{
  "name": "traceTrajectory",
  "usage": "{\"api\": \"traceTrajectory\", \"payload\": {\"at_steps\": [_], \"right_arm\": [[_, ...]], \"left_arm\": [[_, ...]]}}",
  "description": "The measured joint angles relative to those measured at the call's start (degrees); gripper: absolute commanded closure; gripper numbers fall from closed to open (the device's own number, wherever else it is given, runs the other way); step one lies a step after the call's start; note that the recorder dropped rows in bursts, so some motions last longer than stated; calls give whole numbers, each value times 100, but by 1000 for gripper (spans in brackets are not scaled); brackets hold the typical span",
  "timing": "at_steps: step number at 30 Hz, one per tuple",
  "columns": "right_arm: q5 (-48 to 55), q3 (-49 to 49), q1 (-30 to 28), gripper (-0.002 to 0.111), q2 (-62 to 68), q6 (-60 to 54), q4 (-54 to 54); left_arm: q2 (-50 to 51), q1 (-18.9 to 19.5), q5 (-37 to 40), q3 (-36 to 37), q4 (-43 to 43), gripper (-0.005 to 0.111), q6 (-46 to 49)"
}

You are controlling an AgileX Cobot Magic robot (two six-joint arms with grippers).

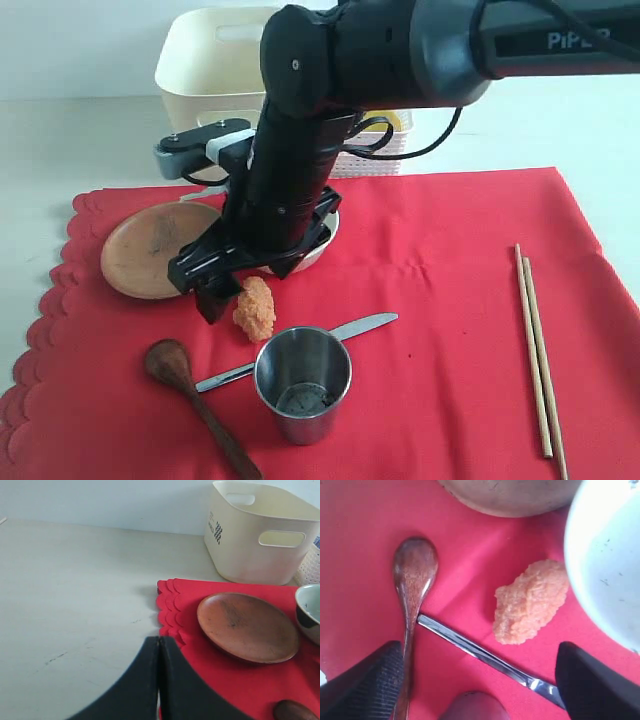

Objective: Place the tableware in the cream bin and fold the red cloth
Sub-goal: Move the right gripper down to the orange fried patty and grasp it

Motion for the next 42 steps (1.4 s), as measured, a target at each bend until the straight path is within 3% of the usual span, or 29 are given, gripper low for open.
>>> {"api": "traceTrajectory", "payload": {"at_steps": [29, 42], "right_arm": [[-474, 0, 0, 30, 908, 352, -212], [-720, 0, 0, 77, 966, 485, -287]], "left_arm": [[0, 0, 0, 0, 0, 107, 0], [0, 0, 0, 0, 0, 107, 0]]}}
